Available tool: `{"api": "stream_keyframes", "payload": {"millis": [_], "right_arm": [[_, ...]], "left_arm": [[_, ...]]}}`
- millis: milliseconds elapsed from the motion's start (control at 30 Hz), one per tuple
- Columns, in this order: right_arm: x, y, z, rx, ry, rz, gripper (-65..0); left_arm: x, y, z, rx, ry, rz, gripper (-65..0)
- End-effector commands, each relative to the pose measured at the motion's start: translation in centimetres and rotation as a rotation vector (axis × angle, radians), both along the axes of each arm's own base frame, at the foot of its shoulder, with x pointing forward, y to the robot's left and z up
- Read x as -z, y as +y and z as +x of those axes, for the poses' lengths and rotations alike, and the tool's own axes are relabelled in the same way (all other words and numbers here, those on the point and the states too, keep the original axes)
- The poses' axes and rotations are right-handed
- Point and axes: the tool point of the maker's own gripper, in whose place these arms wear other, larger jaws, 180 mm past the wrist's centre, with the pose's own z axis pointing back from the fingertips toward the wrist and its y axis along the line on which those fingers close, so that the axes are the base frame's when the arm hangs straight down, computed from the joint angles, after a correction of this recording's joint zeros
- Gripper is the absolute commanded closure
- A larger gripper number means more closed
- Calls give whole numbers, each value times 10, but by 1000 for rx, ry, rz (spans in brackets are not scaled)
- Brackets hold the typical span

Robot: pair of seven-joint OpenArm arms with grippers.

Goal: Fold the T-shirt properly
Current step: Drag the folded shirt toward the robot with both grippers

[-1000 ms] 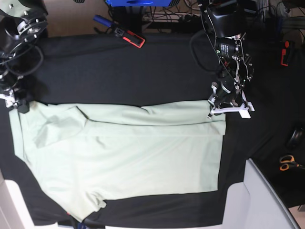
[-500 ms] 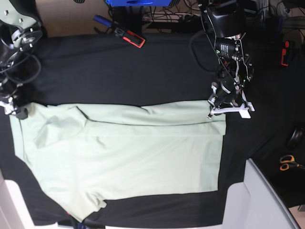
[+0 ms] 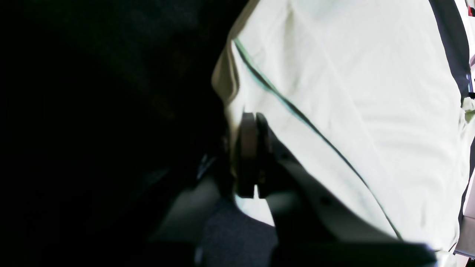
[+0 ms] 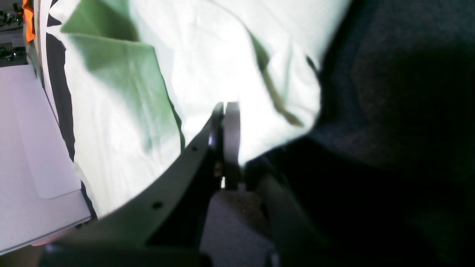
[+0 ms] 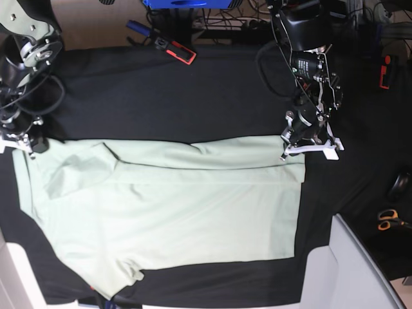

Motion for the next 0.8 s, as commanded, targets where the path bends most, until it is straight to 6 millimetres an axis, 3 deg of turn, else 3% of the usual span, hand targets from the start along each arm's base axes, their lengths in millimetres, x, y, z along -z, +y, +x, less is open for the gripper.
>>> {"api": "stream_keyframes", "payload": {"millis": [0, 300, 467, 600, 767], "right_arm": [[-14, -16, 10, 19, -41, -29, -3], [-1, -21, -20, -11, 30, -24, 0], [2, -19, -32, -61, 33, -37, 0], [3, -17, -41, -99, 57, -24, 0], [1, -22, -49, -116, 74, -50, 0]], "left_arm": [[-14, 6, 13, -5, -48, 16, 0], [-11, 5, 9, 23, -13, 1, 0], [-23, 9, 8, 58, -13, 16, 0], [-30, 18, -2, 62, -20, 55, 0], [-21, 28, -23, 65, 21, 79, 0]]}}
